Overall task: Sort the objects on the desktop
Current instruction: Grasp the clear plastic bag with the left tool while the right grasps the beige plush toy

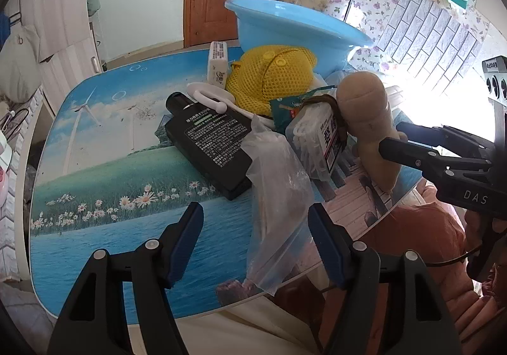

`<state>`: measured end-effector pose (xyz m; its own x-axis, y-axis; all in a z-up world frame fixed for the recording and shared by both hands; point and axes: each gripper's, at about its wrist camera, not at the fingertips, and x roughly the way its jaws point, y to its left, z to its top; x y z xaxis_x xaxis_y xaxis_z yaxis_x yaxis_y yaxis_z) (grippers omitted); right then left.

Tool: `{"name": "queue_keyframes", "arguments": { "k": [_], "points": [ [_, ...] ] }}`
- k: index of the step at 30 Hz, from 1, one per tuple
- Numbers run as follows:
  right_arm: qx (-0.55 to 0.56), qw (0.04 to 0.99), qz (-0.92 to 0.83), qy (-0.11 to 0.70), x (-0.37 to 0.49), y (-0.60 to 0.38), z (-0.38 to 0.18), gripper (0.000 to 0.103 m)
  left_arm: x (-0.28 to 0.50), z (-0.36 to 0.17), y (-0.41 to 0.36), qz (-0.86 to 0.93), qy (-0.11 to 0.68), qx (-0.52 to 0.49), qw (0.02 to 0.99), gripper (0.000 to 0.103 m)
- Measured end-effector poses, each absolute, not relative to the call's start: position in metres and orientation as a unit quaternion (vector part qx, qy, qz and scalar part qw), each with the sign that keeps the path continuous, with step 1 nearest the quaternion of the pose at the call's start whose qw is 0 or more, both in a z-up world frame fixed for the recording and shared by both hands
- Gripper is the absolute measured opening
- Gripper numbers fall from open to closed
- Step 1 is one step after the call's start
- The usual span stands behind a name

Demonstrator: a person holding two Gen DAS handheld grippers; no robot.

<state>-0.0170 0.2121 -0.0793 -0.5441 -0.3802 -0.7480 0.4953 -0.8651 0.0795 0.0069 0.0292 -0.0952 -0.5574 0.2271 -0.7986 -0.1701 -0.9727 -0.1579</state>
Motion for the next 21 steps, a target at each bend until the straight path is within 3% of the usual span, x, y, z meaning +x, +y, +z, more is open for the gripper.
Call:
{"name": "queue_keyframes", "arguments": {
  "k": [2, 4, 5, 6, 14, 16, 21],
  "points": [
    [0.410, 0.252, -0.873, 0.072, -0.016, 0.211, -0.082, 0.057, 0.007, -0.097, 0.032, 0.881, -0.026, -0.459, 0.114, 0.067],
    [0.413, 0.254, -0.871, 0.075, -0.016, 0.209, -0.085, 0.057, 0.008, -0.098, 0.034, 0.878, -0.023, -0.462, 0.122, 0.045],
    [0.414, 0.255, -0.870, 0.076, -0.016, 0.208, -0.086, 0.057, 0.007, -0.098, 0.035, 0.876, -0.022, -0.465, 0.128, 0.027],
    [0.416, 0.255, -0.869, 0.077, -0.016, 0.207, -0.088, 0.057, 0.008, -0.097, 0.036, 0.875, -0.020, -0.465, 0.132, 0.024],
    [0.431, 0.258, -0.861, 0.083, -0.018, 0.202, -0.097, 0.057, 0.012, -0.089, 0.031, 0.883, -0.006, -0.452, 0.126, 0.017],
    [0.425, 0.257, -0.863, 0.091, -0.016, 0.200, -0.098, 0.046, 0.013, -0.086, 0.029, 0.885, -0.008, -0.448, 0.124, 0.016],
    [0.416, 0.271, -0.865, 0.073, -0.013, 0.205, -0.092, 0.045, 0.017, -0.076, 0.021, 0.896, -0.020, -0.428, 0.115, 0.015]
  ]
}}
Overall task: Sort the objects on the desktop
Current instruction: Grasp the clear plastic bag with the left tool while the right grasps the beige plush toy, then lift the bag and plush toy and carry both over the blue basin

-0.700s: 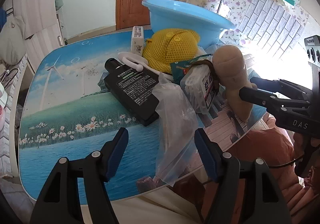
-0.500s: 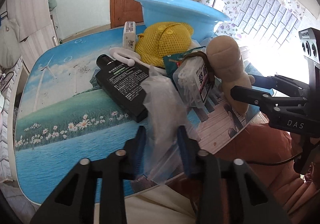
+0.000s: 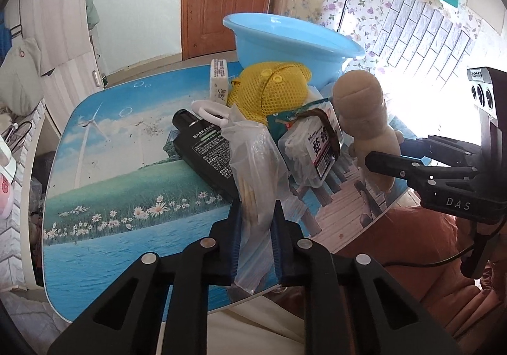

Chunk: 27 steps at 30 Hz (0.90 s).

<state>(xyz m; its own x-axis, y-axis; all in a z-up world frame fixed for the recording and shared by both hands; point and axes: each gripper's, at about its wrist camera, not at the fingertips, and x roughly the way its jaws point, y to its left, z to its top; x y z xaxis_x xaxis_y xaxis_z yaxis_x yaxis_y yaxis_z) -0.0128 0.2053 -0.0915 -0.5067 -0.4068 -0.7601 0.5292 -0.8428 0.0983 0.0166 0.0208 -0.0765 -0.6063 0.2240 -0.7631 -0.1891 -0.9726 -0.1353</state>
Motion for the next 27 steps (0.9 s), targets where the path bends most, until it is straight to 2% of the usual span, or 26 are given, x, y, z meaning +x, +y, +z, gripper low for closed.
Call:
{"name": "queue_keyframes", "arguments": {
  "k": [14, 27],
  "points": [
    [0.344, 0.316, -0.884, 0.033, -0.007, 0.208, -0.043, 0.044, 0.010, -0.025, 0.005, 0.922, -0.037, -0.376, 0.091, 0.015],
    [0.317, 0.312, -0.896, -0.010, -0.055, 0.232, -0.009, 0.045, -0.054, 0.021, 0.047, 0.932, -0.018, -0.345, 0.107, 0.015]
  ]
}}
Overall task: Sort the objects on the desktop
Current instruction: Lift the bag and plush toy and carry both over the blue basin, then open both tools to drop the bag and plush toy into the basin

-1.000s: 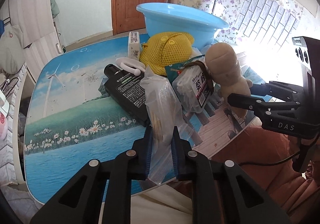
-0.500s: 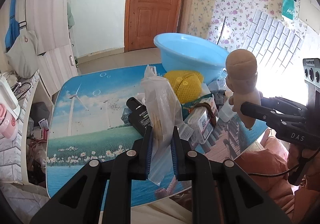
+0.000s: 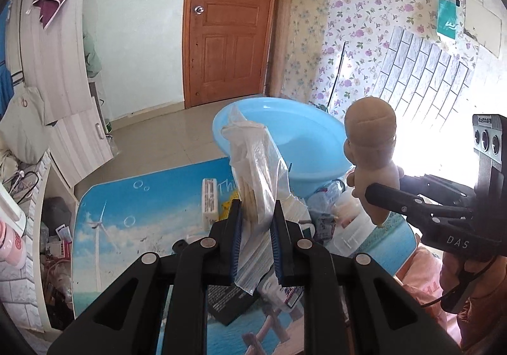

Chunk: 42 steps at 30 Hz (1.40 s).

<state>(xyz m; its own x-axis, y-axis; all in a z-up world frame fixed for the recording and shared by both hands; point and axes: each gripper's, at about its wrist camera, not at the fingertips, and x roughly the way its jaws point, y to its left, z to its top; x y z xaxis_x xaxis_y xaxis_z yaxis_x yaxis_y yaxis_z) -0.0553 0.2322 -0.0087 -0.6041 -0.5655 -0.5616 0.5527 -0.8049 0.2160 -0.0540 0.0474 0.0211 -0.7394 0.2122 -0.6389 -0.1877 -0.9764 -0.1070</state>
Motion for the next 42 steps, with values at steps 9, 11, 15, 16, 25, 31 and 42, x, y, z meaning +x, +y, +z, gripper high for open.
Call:
{"name": "queue_keyframes", "arguments": {
  "k": [9, 11, 15, 16, 25, 31, 42],
  "points": [
    [0.319, 0.320, -0.892, -0.014, -0.100, 0.243, -0.010, 0.045, -0.123, 0.025, 0.083, 0.927, -0.009, -0.355, 0.125, 0.015],
    [0.325, 0.318, -0.890, -0.020, -0.111, 0.247, -0.011, 0.045, -0.137, 0.022, 0.090, 0.924, -0.002, -0.361, 0.129, 0.015],
    [0.338, 0.302, -0.891, -0.030, -0.131, 0.254, -0.018, 0.045, -0.159, 0.012, 0.099, 0.917, 0.004, -0.374, 0.139, 0.016],
    [0.338, 0.300, -0.891, -0.032, -0.135, 0.255, -0.018, 0.045, -0.165, 0.009, 0.100, 0.916, 0.007, -0.376, 0.143, 0.016],
    [0.346, 0.283, -0.894, -0.037, -0.154, 0.247, -0.025, 0.045, -0.172, -0.006, 0.093, 0.908, 0.019, -0.395, 0.139, 0.040],
    [0.360, 0.266, -0.894, -0.033, -0.156, 0.235, -0.029, 0.048, -0.163, -0.005, 0.082, 0.908, 0.015, -0.396, 0.136, 0.045],
    [0.370, 0.223, -0.902, -0.027, -0.149, 0.225, -0.026, 0.059, -0.130, -0.003, 0.062, 0.914, 0.008, -0.384, 0.129, 0.073]
  ]
}}
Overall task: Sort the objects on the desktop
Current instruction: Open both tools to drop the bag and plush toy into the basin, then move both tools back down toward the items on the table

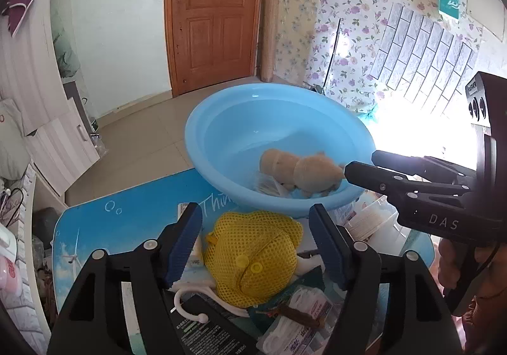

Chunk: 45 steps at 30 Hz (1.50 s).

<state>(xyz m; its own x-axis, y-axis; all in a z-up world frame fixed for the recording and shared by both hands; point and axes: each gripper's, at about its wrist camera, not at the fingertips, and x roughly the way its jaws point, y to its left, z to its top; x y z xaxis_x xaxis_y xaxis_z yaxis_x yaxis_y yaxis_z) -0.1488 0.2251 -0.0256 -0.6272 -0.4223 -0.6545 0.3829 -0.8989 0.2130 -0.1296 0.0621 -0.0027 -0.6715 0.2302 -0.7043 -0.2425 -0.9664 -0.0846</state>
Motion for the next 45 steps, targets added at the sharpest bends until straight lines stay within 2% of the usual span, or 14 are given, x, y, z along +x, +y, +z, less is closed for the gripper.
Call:
{"name": "queue_keyframes", "arguments": {
  "k": [3, 8, 12, 14, 28, 45],
  "points": [
    [0.372, 0.221, -0.901, -0.033, -0.143, 0.225, -0.025, 0.060, -0.117, -0.003, 0.053, 0.916, 0.002, -0.382, 0.123, 0.077],
    [0.370, 0.226, -0.901, -0.030, -0.127, 0.225, -0.026, 0.060, -0.097, -0.005, 0.039, 0.917, -0.003, -0.382, 0.114, 0.080],
    [0.372, 0.226, -0.900, -0.027, -0.112, 0.222, -0.028, 0.060, -0.078, -0.010, 0.027, 0.918, -0.003, -0.382, 0.105, 0.091],
    [0.373, 0.225, -0.900, -0.025, -0.105, 0.221, -0.029, 0.060, -0.072, -0.013, 0.022, 0.918, -0.002, -0.383, 0.100, 0.093],
    [0.381, 0.224, -0.897, -0.007, -0.070, 0.207, -0.045, 0.060, -0.036, -0.041, -0.024, 0.913, -0.021, -0.402, 0.072, 0.097],
    [0.389, 0.209, -0.897, 0.015, -0.050, 0.219, -0.057, 0.060, -0.022, -0.075, -0.033, 0.901, -0.031, -0.426, 0.071, 0.097]
  ]
}}
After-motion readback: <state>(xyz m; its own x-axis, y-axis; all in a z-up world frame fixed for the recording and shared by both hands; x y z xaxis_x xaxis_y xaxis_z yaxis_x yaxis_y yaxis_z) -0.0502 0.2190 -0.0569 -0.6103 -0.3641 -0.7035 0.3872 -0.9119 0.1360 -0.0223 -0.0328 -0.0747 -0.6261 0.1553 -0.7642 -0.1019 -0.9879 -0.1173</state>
